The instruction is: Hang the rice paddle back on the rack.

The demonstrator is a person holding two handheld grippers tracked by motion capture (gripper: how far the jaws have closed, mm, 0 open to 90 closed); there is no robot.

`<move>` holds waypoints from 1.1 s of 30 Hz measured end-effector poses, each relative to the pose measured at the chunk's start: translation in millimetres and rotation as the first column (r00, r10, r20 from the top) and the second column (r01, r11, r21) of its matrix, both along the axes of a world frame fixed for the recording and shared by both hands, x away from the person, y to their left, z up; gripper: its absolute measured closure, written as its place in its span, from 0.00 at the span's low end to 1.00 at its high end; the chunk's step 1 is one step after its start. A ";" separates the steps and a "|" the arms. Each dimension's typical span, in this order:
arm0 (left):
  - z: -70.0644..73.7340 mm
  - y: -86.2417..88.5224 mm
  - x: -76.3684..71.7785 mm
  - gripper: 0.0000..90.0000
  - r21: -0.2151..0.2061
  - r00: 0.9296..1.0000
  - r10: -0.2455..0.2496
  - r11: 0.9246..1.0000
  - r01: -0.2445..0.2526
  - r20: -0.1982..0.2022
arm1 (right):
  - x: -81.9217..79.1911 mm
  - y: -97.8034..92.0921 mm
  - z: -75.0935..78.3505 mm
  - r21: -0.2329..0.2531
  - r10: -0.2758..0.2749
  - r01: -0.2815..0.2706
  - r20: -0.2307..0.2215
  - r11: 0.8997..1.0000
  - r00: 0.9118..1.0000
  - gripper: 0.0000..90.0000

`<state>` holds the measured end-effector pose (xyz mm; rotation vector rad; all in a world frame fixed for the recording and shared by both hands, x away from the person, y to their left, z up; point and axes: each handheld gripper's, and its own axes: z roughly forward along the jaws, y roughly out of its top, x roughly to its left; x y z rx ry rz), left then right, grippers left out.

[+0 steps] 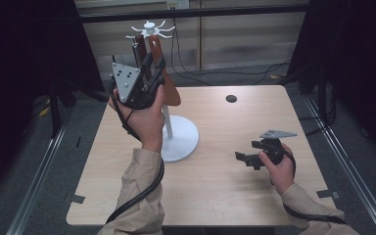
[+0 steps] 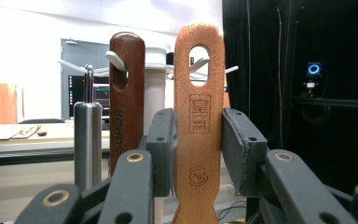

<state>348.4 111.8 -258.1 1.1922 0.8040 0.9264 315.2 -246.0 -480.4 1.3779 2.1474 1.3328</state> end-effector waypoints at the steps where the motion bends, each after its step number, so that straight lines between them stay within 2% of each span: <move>1: 0.2 -0.6 0.5 0.73 0.003 1.000 0.003 1.000 -0.003 -0.001 | 0.0 0.0 0.0 0.000 0.000 0.000 0.000 1.000 1.000 0.08; 6: 0.5 -0.6 1.7 0.73 0.018 1.000 0.015 1.000 -0.015 -0.008 | -0.4 2.2 -1.5 -0.002 0.011 -0.011 -0.009 1.000 1.000 0.08; 15: -6.2 1.3 -2.1 0.73 -0.003 1.000 0.007 1.000 -0.007 0.002 | -0.2 2.3 -1.0 -0.008 0.011 -0.011 -0.008 1.000 1.000 0.08; 16: -8.0 2.9 -2.4 0.72 0.005 1.000 0.006 1.000 -0.006 0.003 | -0.8 2.3 -0.5 -0.008 0.011 -0.011 -0.007 1.000 1.000 0.08; 18: -8.9 3.9 -3.0 0.70 -0.007 1.000 0.000 1.000 0.000 0.004 | -0.9 2.4 -0.4 -0.009 0.011 -0.011 -0.006 1.000 1.000 0.08; 19: -9.7 4.2 -3.6 0.70 -0.013 1.000 -0.007 1.000 0.007 0.017 | -0.8 2.5 -0.3 -0.010 0.012 -0.012 -0.007 1.000 1.000 0.08; 22: -12.3 4.4 -6.1 0.62 -0.020 1.000 -0.017 1.000 0.017 0.016 | -0.8 3.2 0.4 -0.011 0.011 -0.011 -0.001 1.000 1.000 0.08; 28: -16.6 6.5 -9.8 0.54 -0.030 0.999 -0.029 0.999 0.029 0.021 | -1.0 4.4 0.2 -0.012 0.020 -0.020 -0.004 1.000 1.000 0.08; 29: -18.9 6.3 -11.7 0.46 -0.023 0.999 -0.033 0.999 0.034 0.031 | -0.6 4.1 -0.2 -0.013 0.019 -0.019 -0.003 1.000 1.000 0.08; 31: -20.7 6.0 -12.7 0.44 -0.034 0.998 -0.040 0.999 0.042 0.044 | -0.6 4.2 -0.3 -0.012 0.019 -0.019 -0.005 1.000 1.000 0.08; 32: -21.7 6.0 -13.6 0.35 -0.034 0.998 -0.041 0.998 0.043 0.049 | -0.5 4.1 -0.5 -0.014 0.019 -0.019 -0.005 1.000 1.000 0.08; 33: -22.8 5.6 -14.4 0.33 -0.035 0.998 -0.044 0.998 0.046 0.052 | -0.4 4.1 -0.5 -0.014 0.020 -0.020 -0.006 1.000 1.000 0.08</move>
